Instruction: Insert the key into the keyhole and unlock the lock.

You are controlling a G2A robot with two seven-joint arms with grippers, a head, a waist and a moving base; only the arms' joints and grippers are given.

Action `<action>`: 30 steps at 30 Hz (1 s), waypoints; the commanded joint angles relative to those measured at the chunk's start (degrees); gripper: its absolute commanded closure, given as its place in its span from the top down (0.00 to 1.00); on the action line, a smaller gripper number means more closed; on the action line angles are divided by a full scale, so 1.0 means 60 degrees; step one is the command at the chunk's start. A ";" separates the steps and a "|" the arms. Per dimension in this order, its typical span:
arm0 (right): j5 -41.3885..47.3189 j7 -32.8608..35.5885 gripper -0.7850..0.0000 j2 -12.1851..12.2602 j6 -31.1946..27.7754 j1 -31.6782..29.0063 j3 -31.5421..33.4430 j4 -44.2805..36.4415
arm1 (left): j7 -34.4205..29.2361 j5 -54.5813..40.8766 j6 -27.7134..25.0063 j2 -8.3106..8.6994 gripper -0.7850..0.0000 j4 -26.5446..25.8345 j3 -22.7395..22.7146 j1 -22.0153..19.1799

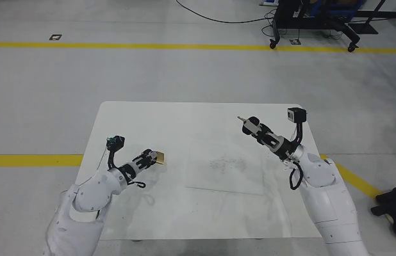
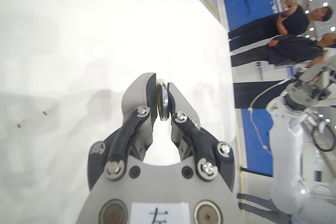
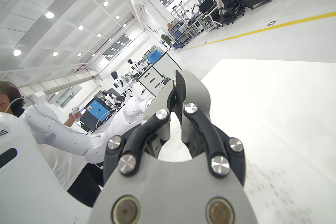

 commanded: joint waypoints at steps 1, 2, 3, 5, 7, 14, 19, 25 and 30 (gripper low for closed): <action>0.0000 0.0000 0.00 0.0000 0.0000 0.0000 0.0000 0.0000 | -0.0199 -0.1161 -0.0168 -0.0013 0.00 0.0144 -0.0174 -0.0005; 0.0000 0.0000 0.00 0.0000 0.0000 0.0000 0.0000 0.0000 | -0.0358 -0.1782 -0.0296 -0.0022 0.00 0.0250 -0.0261 -0.0013; 0.0000 0.0000 0.00 0.0000 0.0000 0.0000 0.0000 0.0000 | -0.0514 -0.2257 -0.0431 -0.0024 0.00 0.0368 -0.0348 -0.0029; 0.0000 0.0000 0.00 0.0000 0.0000 0.0000 0.0000 0.0000 | -0.0910 -0.3247 -0.0750 -0.0036 0.00 0.0585 -0.0424 -0.0058; 0.0000 0.0000 0.00 0.0000 0.0000 0.0000 0.0000 0.0000 | -0.1273 -0.4258 -0.1033 -0.0053 0.00 0.0840 -0.0474 -0.0093; 0.0000 0.0000 0.00 0.0000 0.0000 0.0000 0.0000 0.0000 | -0.2395 -0.6624 -0.1562 -0.0097 0.00 0.1803 -0.0419 -0.0431; 0.0000 0.0000 0.00 0.0000 0.0000 0.0000 0.0000 0.0000 | -0.2846 -0.6660 -0.1882 -0.0093 0.00 0.2174 -0.0174 -0.0779; 0.0000 0.0000 0.00 0.0000 0.0000 0.0000 0.0000 0.0000 | -0.2720 -0.6593 -0.1847 -0.0102 0.00 0.2120 -0.0072 -0.0783; 0.0395 -0.0520 0.00 -0.0097 -0.0197 -0.0051 -0.0614 -0.0140 | -0.2050 -0.7932 -0.0971 -0.0281 0.00 0.2360 0.0692 -0.1142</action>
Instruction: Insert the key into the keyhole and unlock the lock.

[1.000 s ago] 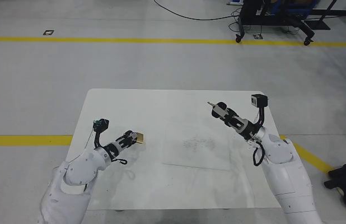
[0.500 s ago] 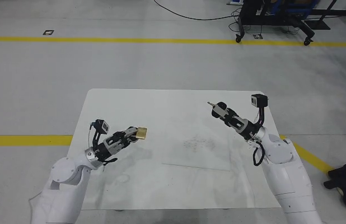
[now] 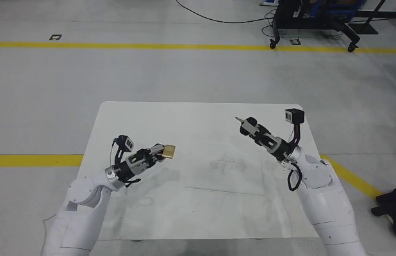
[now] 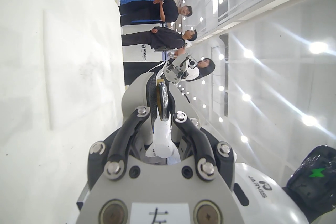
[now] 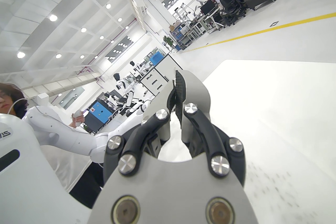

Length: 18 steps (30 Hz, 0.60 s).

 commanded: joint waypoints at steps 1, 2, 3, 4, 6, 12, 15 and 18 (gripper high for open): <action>0.0264 -0.0210 0.00 -0.0052 -0.0272 0.0046 -0.0329 0.0000 | 0.0201 -0.0872 0.0327 -0.0091 0.00 0.0207 0.0340 -0.0225; 0.0464 -0.0305 0.00 -0.0090 -0.0494 0.0087 -0.0548 -0.0003 | 0.0408 -0.1431 0.0526 -0.0157 0.00 0.0363 0.0511 -0.0341; 0.0544 -0.0356 0.00 -0.0118 -0.0685 0.0150 -0.0727 0.0071 | 0.0616 -0.1948 0.0709 -0.0222 0.00 0.0526 0.0678 -0.0476; 0.0532 -0.0425 0.00 -0.0147 -0.0862 0.0237 -0.0898 0.0154 | 0.0820 -0.2439 0.0873 -0.0292 0.00 0.0707 0.0861 -0.0646; 0.0602 -0.0712 0.00 -0.0226 -0.1298 0.0413 -0.1260 0.0266 | 0.1227 -0.2819 0.1082 -0.0415 0.00 0.1081 0.1303 -0.1011; -0.0064 -0.1064 0.00 -0.0440 -0.2175 0.0876 -0.2399 0.0412 | 0.1355 -0.4169 0.1599 -0.0762 0.00 0.1787 0.2383 -0.1879; -0.0705 -0.1431 0.00 -0.0528 -0.2403 0.1035 -0.2682 0.0562 | 0.1124 -0.4364 0.1706 -0.0847 0.00 0.1836 0.2651 -0.2149; -0.1428 -0.2020 0.00 -0.0601 -0.2619 0.1083 -0.2745 0.0586 | 0.1045 -0.4274 0.1716 -0.0865 0.00 0.1764 0.2709 -0.2246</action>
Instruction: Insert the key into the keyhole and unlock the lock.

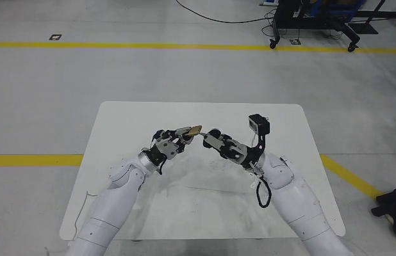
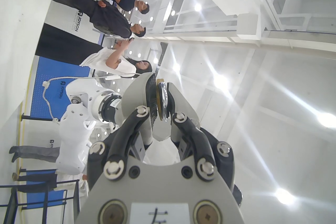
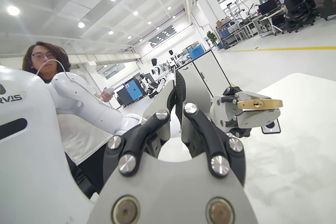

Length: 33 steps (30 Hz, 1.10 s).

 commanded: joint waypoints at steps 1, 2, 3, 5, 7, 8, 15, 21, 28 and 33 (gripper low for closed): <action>-0.0499 -0.0395 0.00 -0.0039 -0.0033 -0.0009 -0.0006 -0.0063 | -0.0050 0.0088 0.0004 0.0002 0.00 -0.0092 0.0002 0.0004; -0.0873 -0.0570 0.00 -0.0052 -0.0033 -0.0011 0.0036 -0.0096 | -0.0091 0.0150 0.0016 0.0008 0.00 -0.0157 -0.0005 0.0014; -0.1324 -0.0764 0.00 -0.0064 -0.0012 -0.0024 0.0106 -0.0117 | -0.0135 0.0222 0.0031 0.0016 0.00 -0.0217 -0.0015 0.0033; -0.2172 -0.1207 0.00 -0.0105 0.0078 -0.0072 0.0155 -0.0195 | -0.0152 0.0221 0.0053 0.0027 0.00 -0.0336 -0.0064 0.0107; -0.2971 -0.1559 0.00 -0.0153 0.0307 -0.0098 0.0100 -0.0266 | -0.0136 0.0211 0.0080 0.0036 0.00 -0.0447 -0.0113 0.0187; -0.3246 -0.1758 0.00 -0.0177 0.0375 -0.0117 0.0055 -0.0298 | -0.0134 0.0199 0.0099 0.0040 0.00 -0.0495 -0.0137 0.0224; -0.4672 -0.2920 0.00 -0.0263 0.0773 -0.0236 -0.0005 -0.0272 | -0.0302 0.0323 0.0213 0.0081 0.00 -0.0955 -0.0236 0.0467; -0.5071 -0.3770 0.00 -0.0253 0.0673 -0.0448 0.0221 -0.0306 | -0.0453 0.0523 0.0227 0.0127 0.00 -0.1303 -0.0334 0.0687; -0.5059 -0.4182 0.00 -0.0203 0.0499 -0.0643 0.0470 -0.0443 | -0.0674 0.1146 0.0033 0.0210 0.00 -0.1576 -0.0496 0.0872; -0.4870 -0.4286 0.00 -0.0143 0.0387 -0.0791 0.0706 -0.0562 | -0.0831 0.1391 -0.0161 0.0257 0.00 -0.1776 -0.0610 0.1034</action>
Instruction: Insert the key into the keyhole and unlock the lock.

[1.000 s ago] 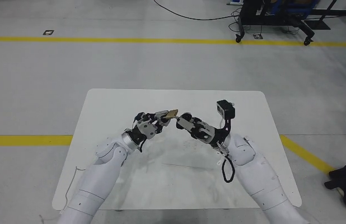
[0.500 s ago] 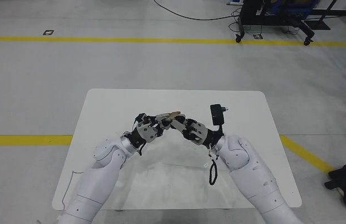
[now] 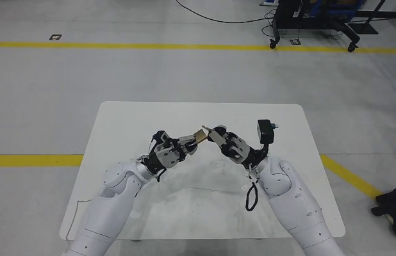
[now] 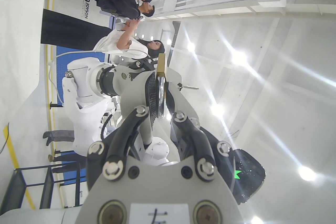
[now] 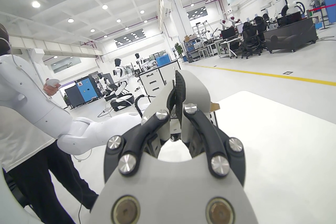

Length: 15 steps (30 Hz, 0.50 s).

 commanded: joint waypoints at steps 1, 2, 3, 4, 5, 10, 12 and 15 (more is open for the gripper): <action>0.0089 -0.0013 0.00 0.0021 -0.0042 -0.0052 0.0068 -0.0023 | -0.0070 0.0004 -0.0045 0.0013 0.00 -0.0061 -0.0042 0.0060; 0.0127 0.0003 0.00 0.0031 -0.0076 -0.0077 0.0087 -0.0038 | -0.0094 0.0005 -0.0068 0.0020 0.00 -0.0090 -0.0071 0.0084; 0.0213 0.0029 0.00 0.0039 -0.0144 -0.0109 0.0075 -0.0040 | -0.0110 0.0007 -0.0072 0.0027 0.00 -0.0116 -0.0097 0.0108; 0.0319 0.0118 0.00 0.0048 -0.0265 -0.0134 0.0017 -0.0039 | -0.0123 0.0009 -0.0077 0.0034 0.00 -0.0142 -0.0121 0.0128; 0.0460 0.0248 0.00 0.0059 -0.0389 -0.0138 -0.0057 -0.0012 | -0.0138 0.0015 -0.0073 0.0040 0.00 -0.0168 -0.0137 0.0144; 0.0858 0.0730 0.00 0.0098 -0.0386 -0.0017 -0.0261 0.0130 | -0.0305 0.0184 -0.0067 0.0068 0.00 -0.0289 -0.0137 0.0185; 0.0934 0.0755 0.00 0.0106 -0.0302 0.0011 -0.0259 0.0155 | -0.0419 0.0299 -0.0031 0.0082 0.00 -0.0352 -0.0112 0.0195; 0.0922 0.0727 0.00 0.0127 -0.0170 0.0015 -0.0162 0.0136 | -0.0619 0.0555 -0.0051 0.0113 0.00 -0.0476 -0.0099 0.0202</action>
